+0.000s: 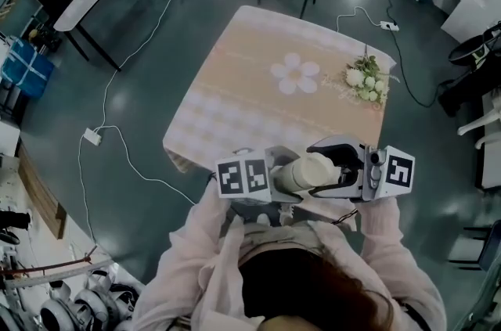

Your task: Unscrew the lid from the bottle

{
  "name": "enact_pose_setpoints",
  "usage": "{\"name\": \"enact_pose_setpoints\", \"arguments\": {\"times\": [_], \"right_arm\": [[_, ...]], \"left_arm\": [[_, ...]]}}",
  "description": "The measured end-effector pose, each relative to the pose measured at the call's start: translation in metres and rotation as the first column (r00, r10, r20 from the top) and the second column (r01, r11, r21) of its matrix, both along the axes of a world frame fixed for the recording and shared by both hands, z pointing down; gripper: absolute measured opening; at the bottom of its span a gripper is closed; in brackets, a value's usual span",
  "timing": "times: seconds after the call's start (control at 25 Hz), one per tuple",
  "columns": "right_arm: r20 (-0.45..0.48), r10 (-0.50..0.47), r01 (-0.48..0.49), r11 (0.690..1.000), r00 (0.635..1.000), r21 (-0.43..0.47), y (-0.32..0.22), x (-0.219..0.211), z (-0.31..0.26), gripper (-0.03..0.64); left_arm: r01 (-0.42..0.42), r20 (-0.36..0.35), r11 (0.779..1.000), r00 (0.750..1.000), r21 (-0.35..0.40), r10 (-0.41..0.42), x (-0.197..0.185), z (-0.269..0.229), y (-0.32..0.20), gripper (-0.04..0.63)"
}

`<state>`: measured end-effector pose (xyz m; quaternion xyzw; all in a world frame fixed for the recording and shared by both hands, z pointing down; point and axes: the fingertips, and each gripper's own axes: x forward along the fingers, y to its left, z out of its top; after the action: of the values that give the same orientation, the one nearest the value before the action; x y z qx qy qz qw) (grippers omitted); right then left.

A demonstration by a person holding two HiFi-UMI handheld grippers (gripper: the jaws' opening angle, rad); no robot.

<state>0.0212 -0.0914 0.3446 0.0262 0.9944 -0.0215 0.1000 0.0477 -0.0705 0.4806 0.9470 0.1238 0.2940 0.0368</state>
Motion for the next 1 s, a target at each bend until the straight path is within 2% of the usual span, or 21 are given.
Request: {"name": "enact_pose_setpoints", "arguments": {"times": [0.04, 0.08, 0.12, 0.2, 0.28, 0.32, 0.4, 0.48, 0.6, 0.8, 0.92, 1.0], "right_arm": [[0.007, 0.032, -0.032, 0.999, 0.999, -0.044, -0.007, 0.001, 0.001, 0.302], [0.009, 0.094, -0.092, 0.991, 0.996, -0.099, -0.018, 0.003, 0.003, 0.335], [0.006, 0.170, -0.167, 0.974, 0.985, -0.153, -0.030, 0.007, 0.007, 0.398], [-0.012, 0.300, -0.294, 0.927, 0.954, -0.234, -0.047, 0.011, 0.016, 0.428], [-0.045, 0.357, -0.357, 0.900, 0.933, -0.249, -0.050, 0.009, 0.022, 0.428], [-0.068, 0.366, -0.371, 0.898, 0.928, -0.235, -0.048, 0.005, 0.024, 0.427], [-0.126, 0.368, -0.385, 0.906, 0.921, -0.173, -0.045, -0.003, 0.029, 0.409], [-0.167, 0.347, -0.365, 0.926, 0.923, -0.094, -0.038, -0.007, 0.032, 0.310], [-0.175, 0.278, -0.287, 0.958, 0.945, -0.029, -0.026, -0.011, 0.031, 0.310], [-0.096, 0.126, -0.126, 0.992, 0.987, 0.009, -0.003, -0.017, 0.013, 0.308], [-0.018, 0.038, -0.038, 0.999, 0.999, 0.017, 0.008, -0.013, -0.001, 0.308], [0.051, 0.037, -0.036, 0.999, 0.998, -0.002, 0.005, -0.006, -0.013, 0.308]], "left_arm": [[0.030, -0.015, 1.000, 0.999, -0.008, -0.030, 0.002, -0.001, -0.002, 0.316], [0.085, -0.019, 0.996, 0.996, -0.002, -0.085, 0.003, -0.001, -0.009, 0.316], [0.158, -0.011, 0.987, 0.987, 0.019, -0.157, 0.003, 0.000, -0.019, 0.316], [0.300, 0.027, 0.950, 0.952, 0.087, -0.303, -0.001, 0.006, -0.041, 0.316], [0.368, 0.074, 0.918, 0.922, 0.146, -0.381, -0.006, 0.014, -0.054, 0.316], [0.371, 0.095, 0.914, 0.916, 0.166, -0.389, -0.009, 0.017, -0.056, 0.316], [0.345, 0.119, 0.921, 0.922, 0.179, -0.369, -0.009, 0.020, -0.054, 0.316], [0.304, 0.129, 0.937, 0.936, 0.170, -0.327, -0.007, 0.021, -0.047, 0.316], [0.225, 0.132, 0.964, 0.961, 0.140, -0.243, -0.007, 0.022, -0.034, 0.316], [0.035, 0.082, 0.999, 0.996, 0.041, -0.039, -0.008, 0.010, -0.006, 0.316], [-0.071, 0.023, 0.997, 0.997, -0.021, 0.072, -0.007, -0.001, 0.010, 0.316], [-0.078, -0.008, 0.996, 0.997, -0.034, 0.078, -0.004, -0.005, 0.012, 0.316]]}}
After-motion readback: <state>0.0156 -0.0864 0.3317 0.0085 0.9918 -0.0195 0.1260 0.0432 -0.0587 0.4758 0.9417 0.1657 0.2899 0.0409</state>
